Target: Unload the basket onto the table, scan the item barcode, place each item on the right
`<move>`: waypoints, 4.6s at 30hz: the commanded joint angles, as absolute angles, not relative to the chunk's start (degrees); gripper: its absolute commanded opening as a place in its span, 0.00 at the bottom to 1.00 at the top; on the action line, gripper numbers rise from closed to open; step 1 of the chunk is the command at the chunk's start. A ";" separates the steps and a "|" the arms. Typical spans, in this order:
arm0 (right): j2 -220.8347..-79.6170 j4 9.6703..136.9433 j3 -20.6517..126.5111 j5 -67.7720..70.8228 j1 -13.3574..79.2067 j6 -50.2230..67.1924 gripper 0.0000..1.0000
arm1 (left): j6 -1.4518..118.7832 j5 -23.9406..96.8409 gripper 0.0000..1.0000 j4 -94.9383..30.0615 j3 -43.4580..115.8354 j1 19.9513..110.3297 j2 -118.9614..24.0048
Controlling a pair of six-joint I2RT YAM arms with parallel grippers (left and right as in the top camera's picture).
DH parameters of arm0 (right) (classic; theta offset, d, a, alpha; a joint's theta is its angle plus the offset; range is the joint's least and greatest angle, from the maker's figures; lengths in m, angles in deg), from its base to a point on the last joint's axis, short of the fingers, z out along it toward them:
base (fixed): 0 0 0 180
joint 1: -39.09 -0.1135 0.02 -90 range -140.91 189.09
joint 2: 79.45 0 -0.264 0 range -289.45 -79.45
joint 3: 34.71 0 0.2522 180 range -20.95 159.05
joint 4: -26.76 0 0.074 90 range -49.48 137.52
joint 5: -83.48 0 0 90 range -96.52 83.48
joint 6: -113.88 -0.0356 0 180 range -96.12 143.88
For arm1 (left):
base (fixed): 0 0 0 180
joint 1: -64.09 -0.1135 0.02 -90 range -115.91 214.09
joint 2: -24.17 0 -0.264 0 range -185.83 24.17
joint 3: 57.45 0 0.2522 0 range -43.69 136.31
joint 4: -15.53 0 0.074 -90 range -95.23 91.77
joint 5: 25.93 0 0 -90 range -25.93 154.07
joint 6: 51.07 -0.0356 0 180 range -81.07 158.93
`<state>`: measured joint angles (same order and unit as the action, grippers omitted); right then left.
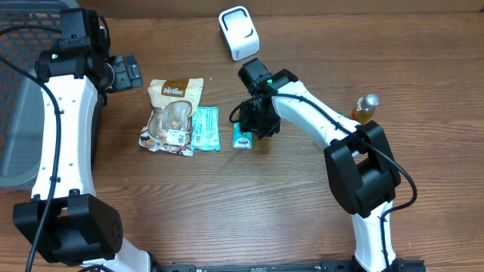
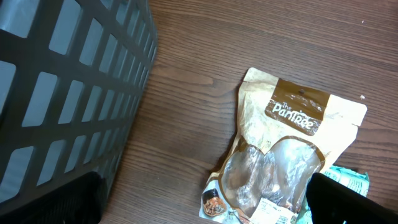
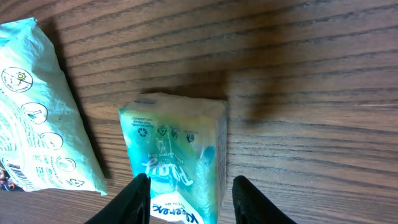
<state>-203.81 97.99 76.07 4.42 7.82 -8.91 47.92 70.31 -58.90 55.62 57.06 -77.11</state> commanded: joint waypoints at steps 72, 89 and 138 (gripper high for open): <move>-197.38 137.69 68.42 79.57 27.36 86.91 0.04 | 47.70 71.07 1.00 -58.87 56.49 56.61 -77.00; -190.74 137.69 68.37 80.59 27.21 79.41 0.04 | 47.70 71.07 1.00 -58.87 56.49 56.61 -77.00; -190.45 137.66 68.37 80.57 23.71 76.33 0.04 | 47.70 71.07 1.00 -58.87 56.49 56.61 -77.00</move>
<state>-192.75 137.64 68.61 78.54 24.00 76.33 47.90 70.31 -58.90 55.62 57.06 -77.11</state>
